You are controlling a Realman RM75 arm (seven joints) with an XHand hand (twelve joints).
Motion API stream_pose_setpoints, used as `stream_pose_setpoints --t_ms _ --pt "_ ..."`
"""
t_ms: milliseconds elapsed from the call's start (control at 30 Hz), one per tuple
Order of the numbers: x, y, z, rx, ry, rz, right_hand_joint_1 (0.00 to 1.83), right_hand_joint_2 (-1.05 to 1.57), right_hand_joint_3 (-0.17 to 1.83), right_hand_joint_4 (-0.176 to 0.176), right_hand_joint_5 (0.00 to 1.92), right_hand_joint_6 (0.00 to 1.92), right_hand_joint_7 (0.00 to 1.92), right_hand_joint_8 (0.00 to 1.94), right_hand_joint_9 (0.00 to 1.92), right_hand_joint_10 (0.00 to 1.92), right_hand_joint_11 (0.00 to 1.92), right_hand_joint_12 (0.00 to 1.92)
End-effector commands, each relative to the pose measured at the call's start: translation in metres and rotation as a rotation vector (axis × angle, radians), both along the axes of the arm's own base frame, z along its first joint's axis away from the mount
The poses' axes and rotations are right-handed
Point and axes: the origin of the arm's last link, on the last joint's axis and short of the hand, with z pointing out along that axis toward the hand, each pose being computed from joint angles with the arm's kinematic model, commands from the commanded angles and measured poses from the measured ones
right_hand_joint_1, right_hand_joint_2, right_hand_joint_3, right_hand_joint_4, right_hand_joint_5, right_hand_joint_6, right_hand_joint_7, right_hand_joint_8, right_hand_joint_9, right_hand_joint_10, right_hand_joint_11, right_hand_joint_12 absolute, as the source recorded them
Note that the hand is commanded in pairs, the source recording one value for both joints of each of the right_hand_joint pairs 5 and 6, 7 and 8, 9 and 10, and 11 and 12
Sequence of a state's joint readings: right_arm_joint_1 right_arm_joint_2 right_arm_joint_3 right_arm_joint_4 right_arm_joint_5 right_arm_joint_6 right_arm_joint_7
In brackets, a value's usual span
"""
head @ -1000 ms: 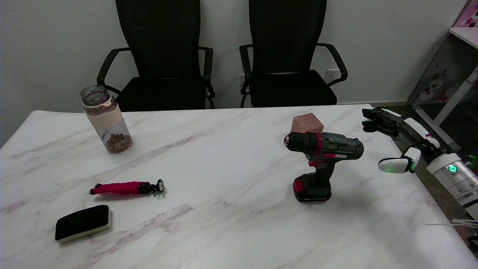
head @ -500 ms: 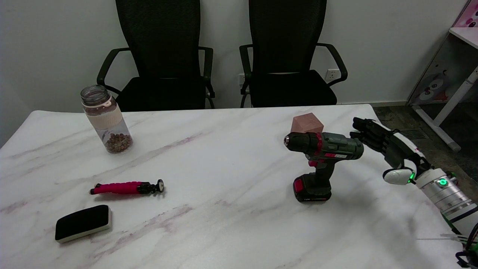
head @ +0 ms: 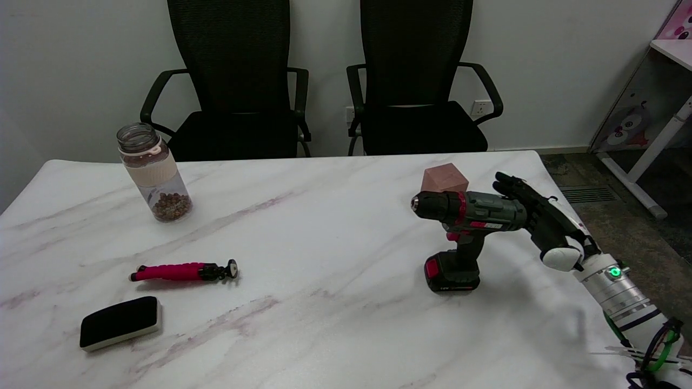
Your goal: Pick up the power screwdriver.
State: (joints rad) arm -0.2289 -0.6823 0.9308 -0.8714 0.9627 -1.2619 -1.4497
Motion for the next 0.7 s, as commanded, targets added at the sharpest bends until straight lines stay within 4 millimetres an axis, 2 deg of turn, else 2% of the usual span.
stream_pose_setpoints --t_ms 33,300,700 --pt "-0.017 -0.017 -0.030 0.020 -0.120 0.002 0.92 -0.57 0.88 0.091 0.19 0.19 0.19 0.19 0.33 0.33 0.29 0.29" --pt "-0.025 -0.019 -0.041 0.026 -0.145 -0.013 0.92 -0.57 0.88 0.117 0.22 0.22 0.22 0.22 0.31 0.31 0.27 0.27" --pt "-0.023 -0.030 -0.056 0.091 -0.128 -0.010 0.92 -0.56 0.87 0.122 0.22 0.22 0.22 0.22 0.32 0.32 0.28 0.28"
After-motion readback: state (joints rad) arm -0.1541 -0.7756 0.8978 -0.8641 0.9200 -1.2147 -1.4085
